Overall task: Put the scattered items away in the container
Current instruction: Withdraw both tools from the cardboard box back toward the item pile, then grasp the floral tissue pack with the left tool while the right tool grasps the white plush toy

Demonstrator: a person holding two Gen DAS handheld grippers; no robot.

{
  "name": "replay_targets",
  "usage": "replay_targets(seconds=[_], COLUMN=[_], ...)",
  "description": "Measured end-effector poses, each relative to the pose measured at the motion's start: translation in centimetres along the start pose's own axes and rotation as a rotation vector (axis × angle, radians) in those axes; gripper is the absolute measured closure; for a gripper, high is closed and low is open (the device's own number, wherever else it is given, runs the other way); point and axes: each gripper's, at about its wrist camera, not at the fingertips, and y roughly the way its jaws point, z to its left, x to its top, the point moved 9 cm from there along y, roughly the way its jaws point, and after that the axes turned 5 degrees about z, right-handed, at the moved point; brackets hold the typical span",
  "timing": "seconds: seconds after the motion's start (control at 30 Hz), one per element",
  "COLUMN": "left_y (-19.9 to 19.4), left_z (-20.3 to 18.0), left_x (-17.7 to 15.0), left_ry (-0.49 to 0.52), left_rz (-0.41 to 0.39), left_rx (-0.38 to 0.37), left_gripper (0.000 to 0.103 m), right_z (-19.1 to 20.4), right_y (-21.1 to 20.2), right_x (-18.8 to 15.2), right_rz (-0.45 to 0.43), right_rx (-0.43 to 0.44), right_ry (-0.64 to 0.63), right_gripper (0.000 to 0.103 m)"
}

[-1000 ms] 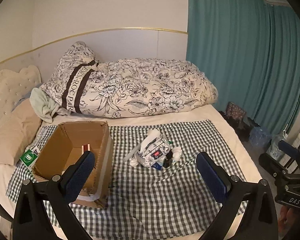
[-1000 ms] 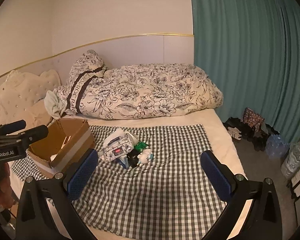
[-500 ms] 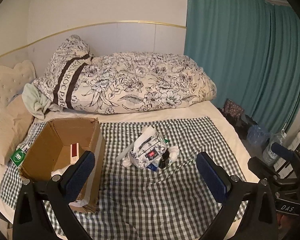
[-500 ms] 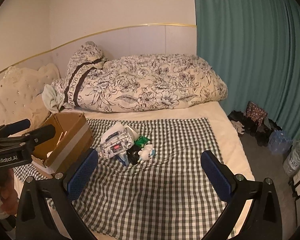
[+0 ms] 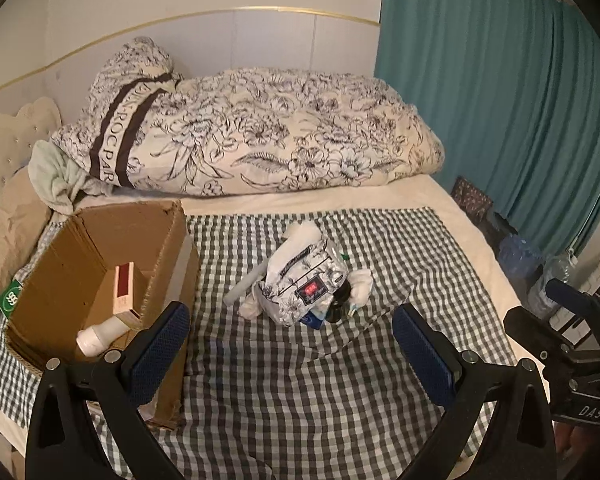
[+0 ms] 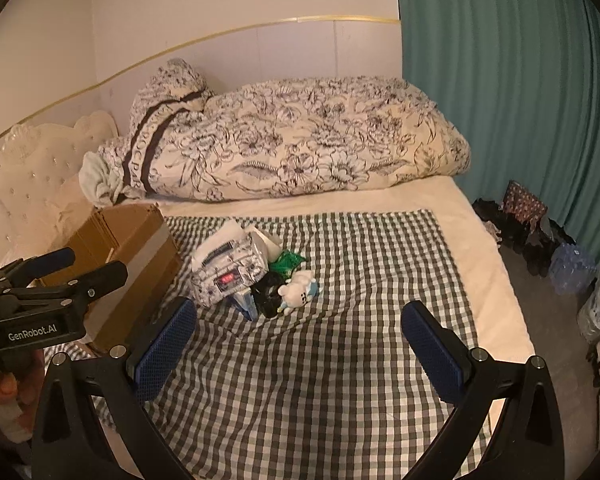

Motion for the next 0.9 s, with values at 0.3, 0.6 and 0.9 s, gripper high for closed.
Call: replay_targets(seconds=[0.3, 0.6, 0.9], left_y=[4.2, 8.8, 12.7], left_z=[0.2, 0.9, 1.4], left_x=[-0.4, -0.6, -1.0], left_ry=[-0.002, -0.011, -0.033], left_rz=[0.045, 0.103, 0.146], left_rx=[-0.016, -0.016, -0.022], left_gripper=[0.000, 0.000, 0.000], right_z=[-0.2, -1.1, -1.6], right_y=[4.5, 9.1, 13.3], right_x=[-0.6, -1.5, -2.1], right_rz=[0.061, 0.130, 0.190], right_rx=[0.003, 0.005, 0.012], right_ry=[-0.009, 0.005, 0.023], right_gripper=[0.000, 0.000, 0.000])
